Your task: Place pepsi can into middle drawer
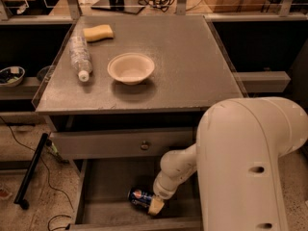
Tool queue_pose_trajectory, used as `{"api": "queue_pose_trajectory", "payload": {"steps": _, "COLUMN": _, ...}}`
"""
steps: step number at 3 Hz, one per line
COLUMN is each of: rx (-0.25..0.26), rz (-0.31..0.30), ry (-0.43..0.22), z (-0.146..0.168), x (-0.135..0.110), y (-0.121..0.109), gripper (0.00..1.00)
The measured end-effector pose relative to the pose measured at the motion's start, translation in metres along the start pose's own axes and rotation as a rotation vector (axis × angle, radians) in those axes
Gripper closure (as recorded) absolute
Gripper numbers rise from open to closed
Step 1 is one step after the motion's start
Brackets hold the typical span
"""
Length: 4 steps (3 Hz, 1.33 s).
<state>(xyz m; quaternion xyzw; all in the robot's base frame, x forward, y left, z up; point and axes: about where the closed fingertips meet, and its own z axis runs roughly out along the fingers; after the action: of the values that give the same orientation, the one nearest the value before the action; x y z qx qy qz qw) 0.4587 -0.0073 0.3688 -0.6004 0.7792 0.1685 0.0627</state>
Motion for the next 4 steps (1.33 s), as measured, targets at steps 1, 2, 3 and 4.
{"api": "queue_pose_trajectory", "payload": {"steps": 1, "rx": -0.006, "rz": 0.001, "ry": -0.009, "z": 0.0022, "x": -0.0002, "y": -0.0006, "gripper": 1.0}}
{"api": "queue_pose_trajectory", "payload": {"steps": 2, "rx": -0.018, "rz": 0.003, "ry": -0.018, "z": 0.0037, "x": 0.0005, "y": -0.001, "gripper": 1.0}}
{"api": "queue_pose_trajectory", "payload": {"steps": 3, "rx": -0.018, "rz": 0.003, "ry": -0.018, "z": 0.0037, "x": 0.0005, "y": -0.001, "gripper": 0.81}}
{"api": "queue_pose_trajectory", "payload": {"steps": 4, "rx": -0.018, "rz": 0.003, "ry": -0.018, "z": 0.0038, "x": 0.0006, "y": -0.0009, "gripper": 0.58}}
